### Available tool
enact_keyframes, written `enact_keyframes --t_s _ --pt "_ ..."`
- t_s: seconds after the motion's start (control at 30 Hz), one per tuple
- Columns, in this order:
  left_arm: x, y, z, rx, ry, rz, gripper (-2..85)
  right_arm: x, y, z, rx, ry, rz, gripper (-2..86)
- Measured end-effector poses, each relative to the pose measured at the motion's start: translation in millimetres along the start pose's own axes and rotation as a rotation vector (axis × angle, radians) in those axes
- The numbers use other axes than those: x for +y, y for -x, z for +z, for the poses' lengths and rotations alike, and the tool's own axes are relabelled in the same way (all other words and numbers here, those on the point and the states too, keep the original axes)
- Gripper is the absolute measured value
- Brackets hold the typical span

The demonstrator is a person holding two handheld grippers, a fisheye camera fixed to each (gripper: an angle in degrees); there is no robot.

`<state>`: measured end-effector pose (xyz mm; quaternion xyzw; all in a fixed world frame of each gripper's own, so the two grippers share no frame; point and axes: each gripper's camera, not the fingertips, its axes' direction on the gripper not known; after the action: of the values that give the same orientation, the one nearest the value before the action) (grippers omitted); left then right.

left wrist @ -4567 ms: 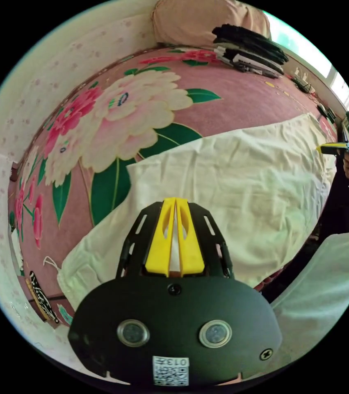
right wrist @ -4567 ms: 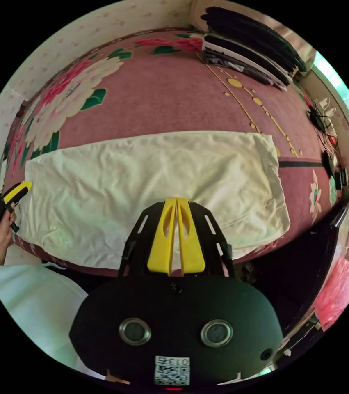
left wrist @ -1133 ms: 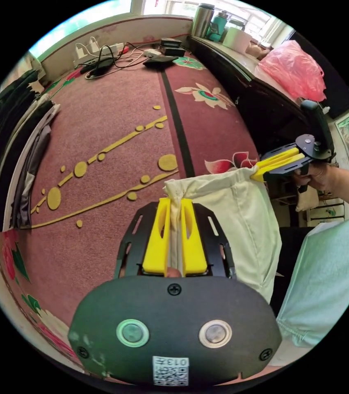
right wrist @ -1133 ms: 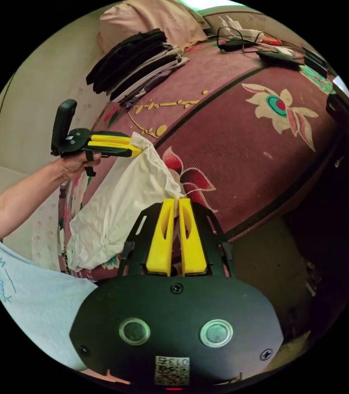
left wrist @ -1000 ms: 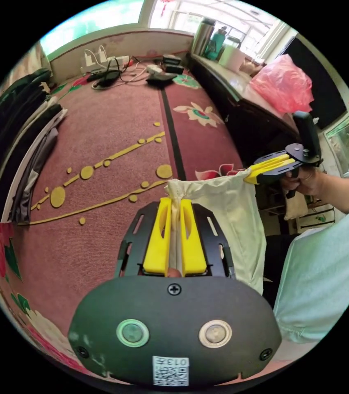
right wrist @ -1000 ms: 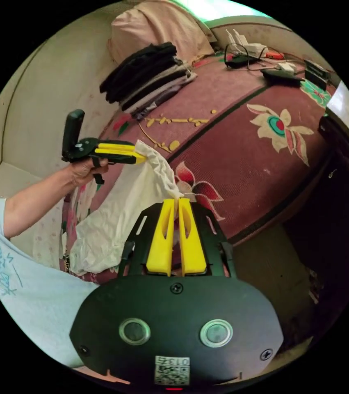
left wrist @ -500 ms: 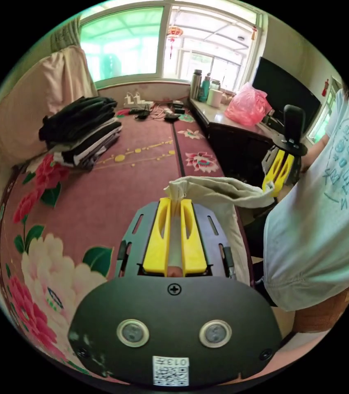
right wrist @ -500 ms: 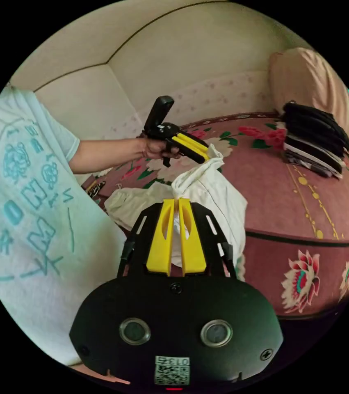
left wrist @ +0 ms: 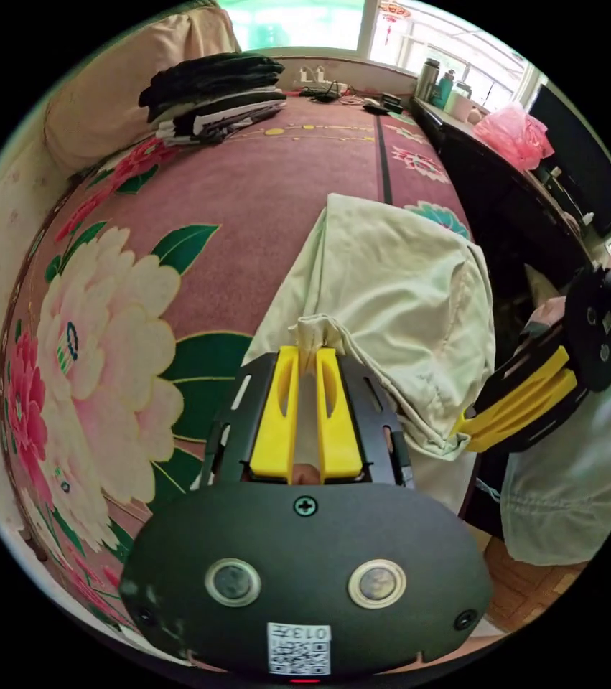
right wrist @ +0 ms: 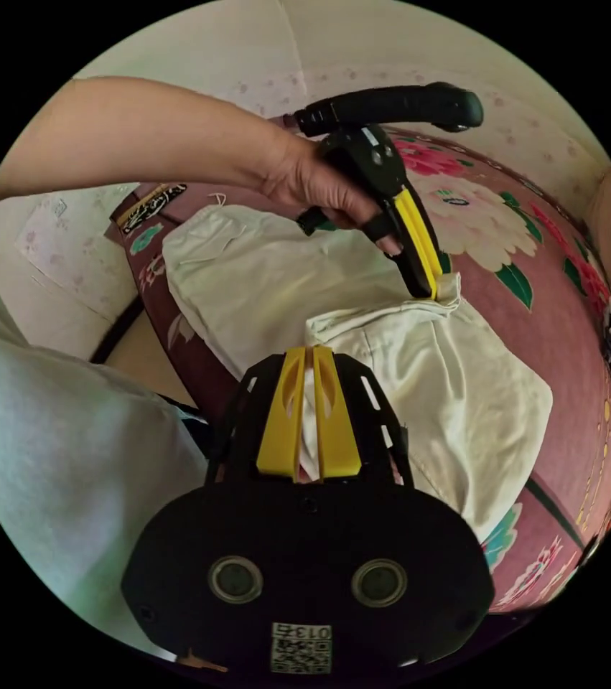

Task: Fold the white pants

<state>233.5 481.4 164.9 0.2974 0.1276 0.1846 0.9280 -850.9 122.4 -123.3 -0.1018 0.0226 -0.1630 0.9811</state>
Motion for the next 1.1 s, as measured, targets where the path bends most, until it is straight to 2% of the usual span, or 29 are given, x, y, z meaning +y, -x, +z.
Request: enact_keyframes --t_s 0.1,0.17,0.3,0.37,0.43,0.53,0.6,0.77,0.93,1.0,1.1 --pt "1.4 4.6 -1.7 0.022 0.016 -0.072 4.6 -21.4 -2.0 4.0 0.007 0.046 -0.034 3.6" --pt "4.0 9.7 -13.9 0.070 0.001 -0.127 4.9 -37.3 -12.3 2.9 -0.081 0.120 -0.039 6.7" --pt "21.4 12.3 -45.2 0.038 0.001 -0.212 3.3 -46.4 -34.0 -60.7 -0.186 0.052 -0.030 9.0" --pt "41.6 10.2 -70.0 -0.012 -0.041 -0.296 3.6 -34.4 -64.0 -117.7 -0.131 -0.050 0.027 9.2" --pt "50.5 2.5 -87.4 -0.049 -0.075 -0.360 4.6 -24.9 -100.9 -148.0 -0.048 -0.074 0.112 9.1" --pt "37.6 -28.1 -98.7 -0.056 -0.091 -0.409 6.2 -21.5 -174.7 -167.4 0.065 -0.038 0.251 8.4" --pt "22.8 -49.7 -94.1 -0.083 -0.051 -0.464 6.6 -33.3 -213.2 -167.2 0.056 -0.015 0.267 8.0" --pt "7.9 -74.0 -79.1 0.014 -0.033 -0.760 8.9 -102.6 -263.4 -142.4 0.118 0.074 0.045 8.2" --pt "-13.7 -71.7 -66.6 0.000 0.104 -0.816 6.6 -134.4 -279.0 -92.2 0.055 0.269 -0.161 5.7" --pt "-21.3 -66.9 -75.5 0.037 0.129 -0.808 4.3 -145.7 -285.7 -102.6 0.049 0.257 -0.168 3.7" --pt "-11.8 -64.9 -91.1 0.076 0.106 -0.924 2.4 -162.6 -291.8 -131.9 0.045 0.174 -0.149 2.5"
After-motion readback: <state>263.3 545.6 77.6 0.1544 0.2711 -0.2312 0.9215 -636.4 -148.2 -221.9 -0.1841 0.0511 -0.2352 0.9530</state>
